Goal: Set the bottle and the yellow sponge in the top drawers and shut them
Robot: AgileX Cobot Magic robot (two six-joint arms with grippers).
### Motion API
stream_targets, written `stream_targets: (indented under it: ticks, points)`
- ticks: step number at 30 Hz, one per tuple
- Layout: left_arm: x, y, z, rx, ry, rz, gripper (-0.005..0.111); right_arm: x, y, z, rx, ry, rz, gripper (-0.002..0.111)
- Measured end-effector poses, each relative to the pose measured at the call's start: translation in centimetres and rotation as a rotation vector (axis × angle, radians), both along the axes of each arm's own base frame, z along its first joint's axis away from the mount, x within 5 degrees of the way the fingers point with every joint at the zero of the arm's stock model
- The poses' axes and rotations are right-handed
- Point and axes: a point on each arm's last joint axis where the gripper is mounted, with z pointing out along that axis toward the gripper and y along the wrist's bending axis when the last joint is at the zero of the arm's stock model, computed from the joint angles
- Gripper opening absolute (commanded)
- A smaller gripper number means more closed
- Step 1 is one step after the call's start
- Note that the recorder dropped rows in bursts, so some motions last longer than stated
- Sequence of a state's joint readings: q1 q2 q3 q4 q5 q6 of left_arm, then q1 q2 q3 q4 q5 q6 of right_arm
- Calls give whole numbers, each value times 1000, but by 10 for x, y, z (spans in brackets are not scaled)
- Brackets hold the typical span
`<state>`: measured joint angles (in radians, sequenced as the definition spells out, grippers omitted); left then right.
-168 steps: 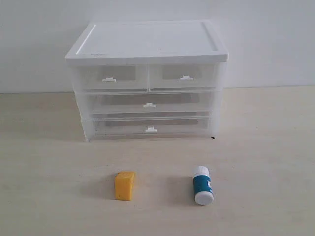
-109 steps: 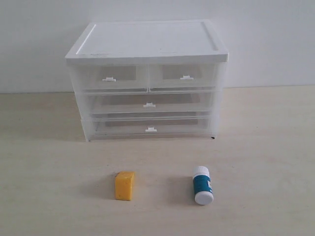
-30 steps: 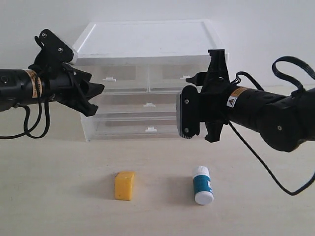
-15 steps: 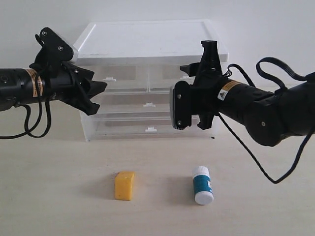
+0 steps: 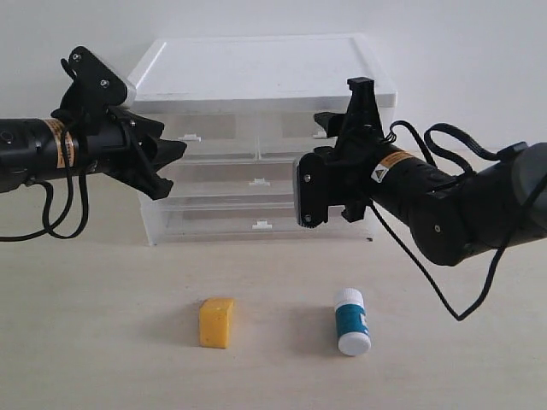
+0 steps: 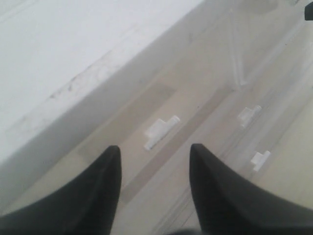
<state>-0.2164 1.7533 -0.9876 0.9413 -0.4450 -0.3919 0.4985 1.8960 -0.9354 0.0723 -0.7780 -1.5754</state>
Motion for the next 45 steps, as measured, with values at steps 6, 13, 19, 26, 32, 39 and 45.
stream_targets:
  ticks: [6, 13, 19, 26, 32, 39, 45]
  points:
    - [0, 0, 0, -1, -1, -1, 42, 8, 5, -5, -1, -4, -2, 43]
    - [1, 0, 1, -2, -4, -1, 42, 10, 9, -10, -7, -4, 3, 35]
    - [1, 0, 2, -4, -8, -3, 42, 12, 6, -12, -41, -7, -61, 7]
    - [1, 0, 2, -4, -8, -3, 42, 12, 5, -12, -65, -18, -82, 6]
    - [1, 0, 2, -4, -8, -3, 42, 12, 4, -12, -88, -24, -128, 0]
    - [1, 0, 3, -18, -5, 9, 42, 8, 9, -11, -55, -22, -180, 0]
    - [2, 0, 3, -22, -4, 12, 42, 3, 15, -11, -15, -7, -244, 0]
